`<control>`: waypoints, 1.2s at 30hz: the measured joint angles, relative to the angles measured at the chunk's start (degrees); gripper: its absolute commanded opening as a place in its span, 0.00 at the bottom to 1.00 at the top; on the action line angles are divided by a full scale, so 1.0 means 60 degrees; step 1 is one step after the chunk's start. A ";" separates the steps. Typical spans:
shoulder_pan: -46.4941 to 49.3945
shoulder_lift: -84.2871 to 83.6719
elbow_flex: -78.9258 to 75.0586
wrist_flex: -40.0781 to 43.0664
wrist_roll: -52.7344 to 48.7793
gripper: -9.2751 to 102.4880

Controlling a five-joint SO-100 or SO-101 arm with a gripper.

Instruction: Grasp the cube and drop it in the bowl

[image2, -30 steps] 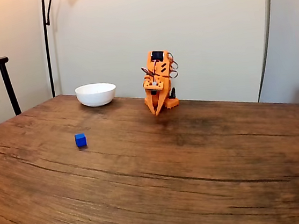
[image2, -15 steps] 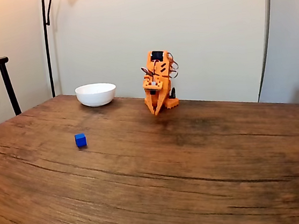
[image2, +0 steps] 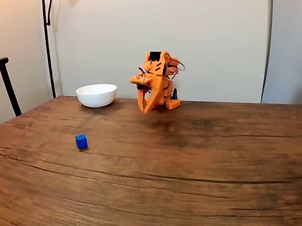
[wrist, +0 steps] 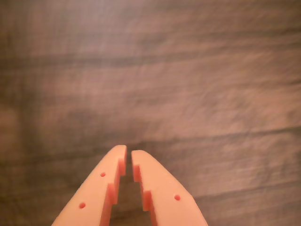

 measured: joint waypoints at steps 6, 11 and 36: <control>0.0029 -0.0044 -0.1069 -0.0923 0.0000 0.08; 0.0161 -0.0073 -0.2710 0.0015 0.0000 0.08; 0.0513 -1.1104 -0.9741 -0.2769 -0.0483 0.08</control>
